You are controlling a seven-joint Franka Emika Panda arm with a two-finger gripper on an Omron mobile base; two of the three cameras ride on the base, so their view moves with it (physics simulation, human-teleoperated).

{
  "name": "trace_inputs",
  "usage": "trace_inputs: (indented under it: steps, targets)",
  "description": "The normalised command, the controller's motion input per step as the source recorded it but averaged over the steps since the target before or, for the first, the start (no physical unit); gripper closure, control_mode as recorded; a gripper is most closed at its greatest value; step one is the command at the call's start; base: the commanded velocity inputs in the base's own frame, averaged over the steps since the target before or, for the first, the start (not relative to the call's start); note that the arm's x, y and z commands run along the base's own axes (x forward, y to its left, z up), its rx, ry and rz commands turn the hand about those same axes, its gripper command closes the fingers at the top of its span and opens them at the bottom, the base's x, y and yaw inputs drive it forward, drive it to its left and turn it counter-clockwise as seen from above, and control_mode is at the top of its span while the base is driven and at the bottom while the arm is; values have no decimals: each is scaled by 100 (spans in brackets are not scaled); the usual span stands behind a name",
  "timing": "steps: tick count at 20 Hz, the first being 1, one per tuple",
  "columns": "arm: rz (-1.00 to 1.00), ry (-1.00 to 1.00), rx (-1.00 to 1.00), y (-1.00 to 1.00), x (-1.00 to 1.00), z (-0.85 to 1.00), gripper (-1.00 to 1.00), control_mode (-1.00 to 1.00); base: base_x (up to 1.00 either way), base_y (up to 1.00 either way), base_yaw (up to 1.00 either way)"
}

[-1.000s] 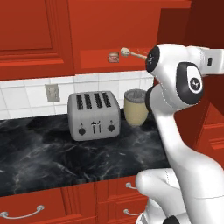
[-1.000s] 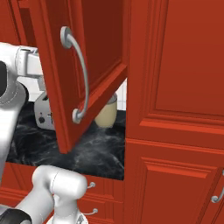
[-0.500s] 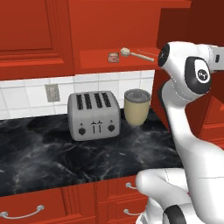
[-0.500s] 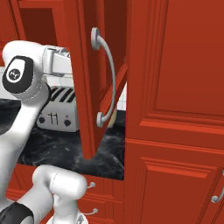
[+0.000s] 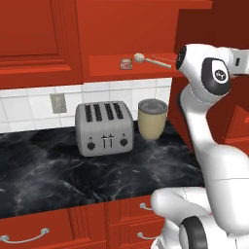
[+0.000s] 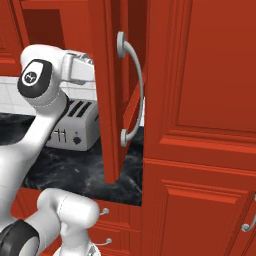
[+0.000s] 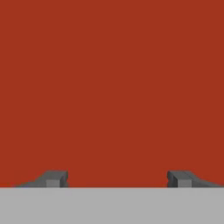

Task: Pick the dish brush and bar soap from the cabinet and place them on the counter.

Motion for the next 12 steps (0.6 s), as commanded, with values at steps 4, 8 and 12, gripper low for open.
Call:
trace_inputs:
  steps: [4,8,12]
  targets:
    - [0,0,1,-10,24,-1,-100,-100,0,0,0]
    - [3,0,2,1,-11,0,-100,-100,0,0,0]
    - [11,0,1,11,-27,1,-100,-100,0,0,0]
